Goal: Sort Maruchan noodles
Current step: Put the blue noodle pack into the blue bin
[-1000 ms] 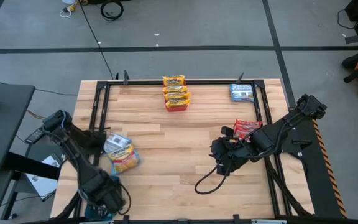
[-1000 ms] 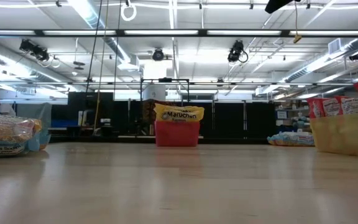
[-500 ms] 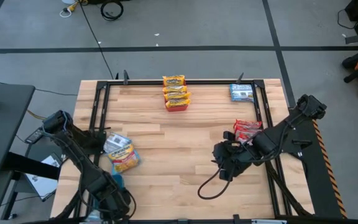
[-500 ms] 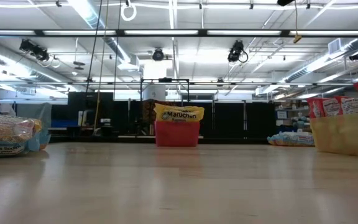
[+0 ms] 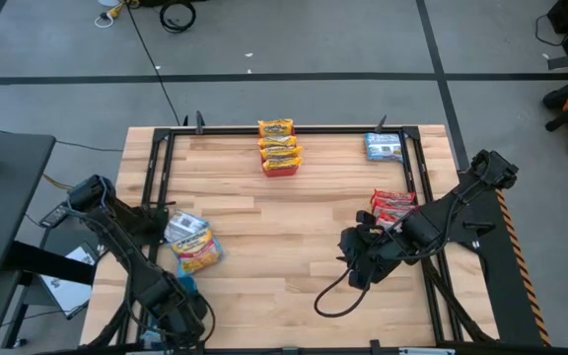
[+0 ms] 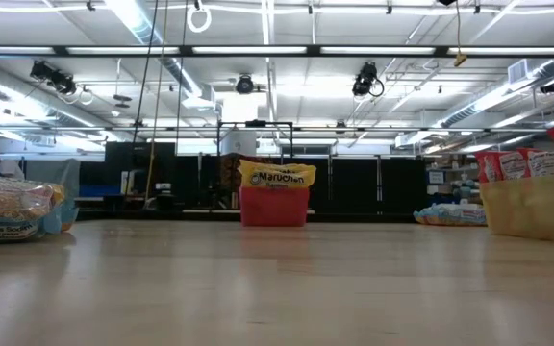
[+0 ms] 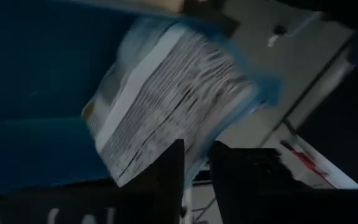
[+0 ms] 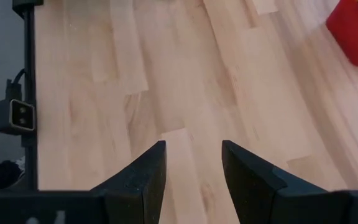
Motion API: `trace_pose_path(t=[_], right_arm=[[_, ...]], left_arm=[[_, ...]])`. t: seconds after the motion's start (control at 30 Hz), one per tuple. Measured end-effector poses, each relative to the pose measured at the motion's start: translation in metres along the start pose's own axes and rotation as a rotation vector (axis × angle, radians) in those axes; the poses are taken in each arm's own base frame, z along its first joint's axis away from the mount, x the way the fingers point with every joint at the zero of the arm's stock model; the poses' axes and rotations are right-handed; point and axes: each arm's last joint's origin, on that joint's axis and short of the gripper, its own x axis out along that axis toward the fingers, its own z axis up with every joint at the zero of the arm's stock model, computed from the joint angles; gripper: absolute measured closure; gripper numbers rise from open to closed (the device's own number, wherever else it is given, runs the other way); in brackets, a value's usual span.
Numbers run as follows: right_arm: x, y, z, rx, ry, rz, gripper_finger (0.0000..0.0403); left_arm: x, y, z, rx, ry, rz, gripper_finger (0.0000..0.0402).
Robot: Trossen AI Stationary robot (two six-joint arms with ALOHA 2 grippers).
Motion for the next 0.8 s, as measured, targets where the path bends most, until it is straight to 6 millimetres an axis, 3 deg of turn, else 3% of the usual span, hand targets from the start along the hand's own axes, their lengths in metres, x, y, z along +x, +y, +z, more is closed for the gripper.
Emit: trace_pose_path(t=[0.1, 0.23, 0.37, 0.5, 0.67, 0.8], right_arm=[[0.0, 0.001, 0.0, 0.001, 0.011, 0.015, 0.0242], [0.0, 0.001, 0.0, 0.002, 0.011, 0.017, 0.0242], [0.0, 0.001, 0.0, 0.009, 0.008, 0.014, 0.0242], [0.0, 0.0, 0.001, 0.054, -0.001, 0.003, 0.0242], [0.0, 0.0, 0.001, 0.084, -0.005, -0.002, 0.0242], [0.0, 0.001, 0.002, 0.124, -0.014, 0.006, 0.0242]], left_arm=[[-0.005, 0.005, -0.003, -0.012, 0.008, 0.036, 0.0303], [-0.028, 0.015, -0.008, -0.02, -0.018, 0.056, 0.0284], [-0.062, 0.038, -0.012, -0.064, -0.183, 0.165, 0.0279], [-0.101, 0.073, -0.013, -0.255, -0.392, 0.321, 0.0278], [-0.145, 0.106, 0.0, -0.315, -0.525, 0.321, 0.0278], [-0.168, 0.131, 0.02, -0.268, -0.513, 0.322, 0.0278]])
